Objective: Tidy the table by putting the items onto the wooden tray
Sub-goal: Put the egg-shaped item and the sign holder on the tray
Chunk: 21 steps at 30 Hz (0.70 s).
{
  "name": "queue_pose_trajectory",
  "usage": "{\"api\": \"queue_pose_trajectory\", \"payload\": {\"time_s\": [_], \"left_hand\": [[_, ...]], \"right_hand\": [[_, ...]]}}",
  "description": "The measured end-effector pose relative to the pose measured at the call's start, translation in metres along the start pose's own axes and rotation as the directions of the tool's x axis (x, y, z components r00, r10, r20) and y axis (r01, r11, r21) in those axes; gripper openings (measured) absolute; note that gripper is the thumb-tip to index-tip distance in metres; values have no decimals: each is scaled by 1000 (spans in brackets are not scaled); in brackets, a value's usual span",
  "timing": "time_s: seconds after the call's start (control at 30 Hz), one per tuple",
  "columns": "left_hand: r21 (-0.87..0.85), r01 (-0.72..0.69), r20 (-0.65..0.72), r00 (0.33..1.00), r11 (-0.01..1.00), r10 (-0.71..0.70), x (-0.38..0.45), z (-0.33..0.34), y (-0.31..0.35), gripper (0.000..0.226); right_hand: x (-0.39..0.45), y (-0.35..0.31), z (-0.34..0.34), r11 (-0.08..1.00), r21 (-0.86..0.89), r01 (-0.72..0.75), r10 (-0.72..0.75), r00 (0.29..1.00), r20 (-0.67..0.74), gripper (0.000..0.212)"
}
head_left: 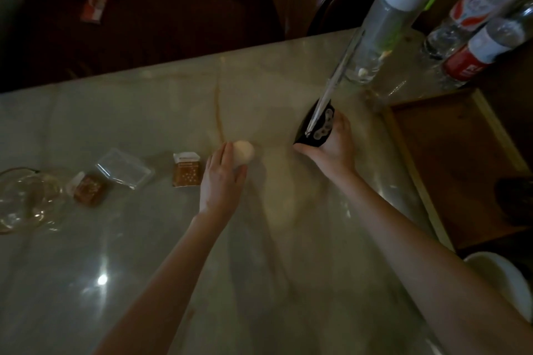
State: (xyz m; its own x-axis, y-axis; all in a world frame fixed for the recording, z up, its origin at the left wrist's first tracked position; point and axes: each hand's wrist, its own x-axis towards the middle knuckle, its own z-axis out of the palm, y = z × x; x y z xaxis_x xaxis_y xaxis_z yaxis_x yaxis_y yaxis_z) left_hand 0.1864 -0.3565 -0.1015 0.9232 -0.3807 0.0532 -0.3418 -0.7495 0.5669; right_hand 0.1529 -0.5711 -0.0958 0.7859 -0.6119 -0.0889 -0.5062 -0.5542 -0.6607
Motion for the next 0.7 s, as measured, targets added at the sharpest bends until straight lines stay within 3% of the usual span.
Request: {"api": "queue_pose_trajectory", "payload": {"time_s": [0.37,0.7], "left_hand": [[-71,15,-7,1000,997,-15,-7,-13,11,43],[-138,-57,-75,996,989,47,-13,-30,45,41]], "right_hand": [[-24,0,0,993,118,-26,33,998,-58,110],[-52,-12,-26,960,225,169,-128,974,-185,97]]}}
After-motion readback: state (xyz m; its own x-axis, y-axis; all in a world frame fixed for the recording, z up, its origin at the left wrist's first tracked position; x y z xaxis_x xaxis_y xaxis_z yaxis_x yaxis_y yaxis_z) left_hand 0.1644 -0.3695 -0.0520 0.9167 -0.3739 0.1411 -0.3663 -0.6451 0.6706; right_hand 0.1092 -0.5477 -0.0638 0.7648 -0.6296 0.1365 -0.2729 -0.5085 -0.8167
